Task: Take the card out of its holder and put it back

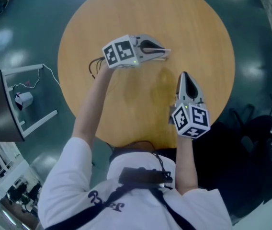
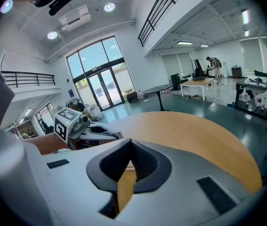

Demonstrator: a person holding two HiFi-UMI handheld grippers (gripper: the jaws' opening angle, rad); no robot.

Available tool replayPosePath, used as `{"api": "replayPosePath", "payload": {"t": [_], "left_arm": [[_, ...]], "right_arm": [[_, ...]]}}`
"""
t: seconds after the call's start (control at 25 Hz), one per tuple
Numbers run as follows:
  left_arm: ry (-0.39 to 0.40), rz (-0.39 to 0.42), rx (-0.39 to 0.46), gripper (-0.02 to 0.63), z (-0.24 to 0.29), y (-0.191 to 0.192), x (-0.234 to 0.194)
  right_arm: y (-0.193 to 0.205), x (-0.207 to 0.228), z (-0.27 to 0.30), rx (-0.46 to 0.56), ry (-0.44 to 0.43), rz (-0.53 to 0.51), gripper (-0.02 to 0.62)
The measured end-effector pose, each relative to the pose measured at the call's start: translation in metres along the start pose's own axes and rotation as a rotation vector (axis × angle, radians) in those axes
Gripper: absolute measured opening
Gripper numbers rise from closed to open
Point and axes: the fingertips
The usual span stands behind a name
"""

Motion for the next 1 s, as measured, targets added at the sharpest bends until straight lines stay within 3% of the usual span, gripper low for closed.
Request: {"api": "replayPosePath", "payload": {"t": [0.32, 0.64, 0.8, 1.0], "left_arm": [[0.01, -0.01, -0.056, 0.028, 0.021, 0.027, 0.003], [-0.056, -0.03, 0.022, 0.03, 0.017, 0.024, -0.005], [-0.125, -0.037, 0.009, 0.032, 0.011, 0.03, -0.01], [-0.269, -0.076, 0.055, 0.066, -0.016, 0.034, -0.016]], "right_arm": [[0.007, 0.007, 0.002, -0.014, 0.008, 0.007, 0.018], [0.004, 0.007, -0.003, -0.012, 0.022, -0.005, 0.02], [0.001, 0.001, -0.015, 0.0, 0.023, -0.027, 0.02], [0.006, -0.013, -0.034, 0.003, 0.015, -0.084, 0.018]]}}
Point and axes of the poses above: the fingertips, and each gripper's own axes: z forward along the fingers, x to its right, y out of its underside, and after that the axes turned 4 degrees about -x, right-handed
